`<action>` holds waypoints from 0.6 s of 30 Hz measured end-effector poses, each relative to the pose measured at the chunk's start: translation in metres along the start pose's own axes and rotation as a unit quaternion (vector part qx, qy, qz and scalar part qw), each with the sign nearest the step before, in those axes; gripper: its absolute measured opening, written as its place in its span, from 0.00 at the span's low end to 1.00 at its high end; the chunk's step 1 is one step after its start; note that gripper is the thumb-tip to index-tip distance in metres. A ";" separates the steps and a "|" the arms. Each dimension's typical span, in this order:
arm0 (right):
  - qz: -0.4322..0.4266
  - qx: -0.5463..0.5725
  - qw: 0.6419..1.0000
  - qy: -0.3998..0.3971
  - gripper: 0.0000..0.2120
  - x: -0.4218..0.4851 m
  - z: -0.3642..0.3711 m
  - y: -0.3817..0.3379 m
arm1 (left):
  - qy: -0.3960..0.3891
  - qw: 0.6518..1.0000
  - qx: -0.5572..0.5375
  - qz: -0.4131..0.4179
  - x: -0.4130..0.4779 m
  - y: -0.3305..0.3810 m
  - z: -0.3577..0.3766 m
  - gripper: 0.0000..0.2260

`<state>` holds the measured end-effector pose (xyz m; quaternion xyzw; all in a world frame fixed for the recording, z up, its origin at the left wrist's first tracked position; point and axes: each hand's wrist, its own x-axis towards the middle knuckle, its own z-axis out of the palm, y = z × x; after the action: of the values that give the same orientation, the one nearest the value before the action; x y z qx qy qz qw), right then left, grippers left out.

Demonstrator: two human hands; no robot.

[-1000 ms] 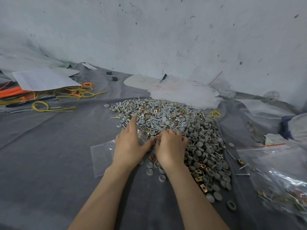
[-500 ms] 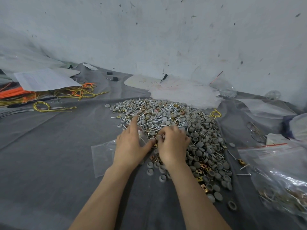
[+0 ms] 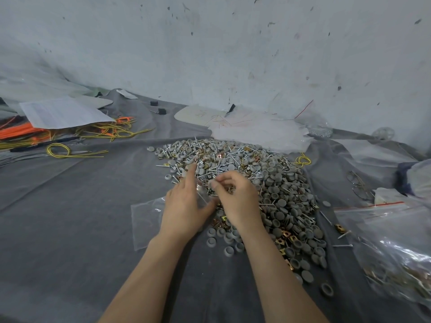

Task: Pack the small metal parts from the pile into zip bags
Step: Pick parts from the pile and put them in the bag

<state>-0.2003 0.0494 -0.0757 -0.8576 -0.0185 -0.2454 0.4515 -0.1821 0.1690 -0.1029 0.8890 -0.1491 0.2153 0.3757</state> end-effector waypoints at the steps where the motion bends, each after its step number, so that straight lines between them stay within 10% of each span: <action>1: -0.001 0.031 0.999 -0.039 0.01 -0.001 0.001 -0.003 | -0.001 1.000 -0.004 0.000 0.000 0.000 0.000 0.39; 8: 0.025 -0.148 0.988 0.032 0.08 0.001 -0.010 0.002 | 0.022 0.999 0.007 -0.043 0.003 -0.004 -0.003 0.40; 12: 0.092 -0.334 0.936 -0.069 0.11 -0.004 -0.009 0.005 | 0.028 0.998 0.008 -0.052 0.004 -0.006 -0.002 0.40; 18: 0.084 -0.343 0.934 -0.050 0.07 -0.006 0.000 0.007 | 0.029 0.998 0.012 -0.052 0.002 -0.005 -0.002 0.39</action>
<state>-0.2043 0.0464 -0.0839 -0.9699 0.1162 -0.1545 0.1478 -0.1783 0.1736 -0.1036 0.8933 -0.0888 0.2231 0.3800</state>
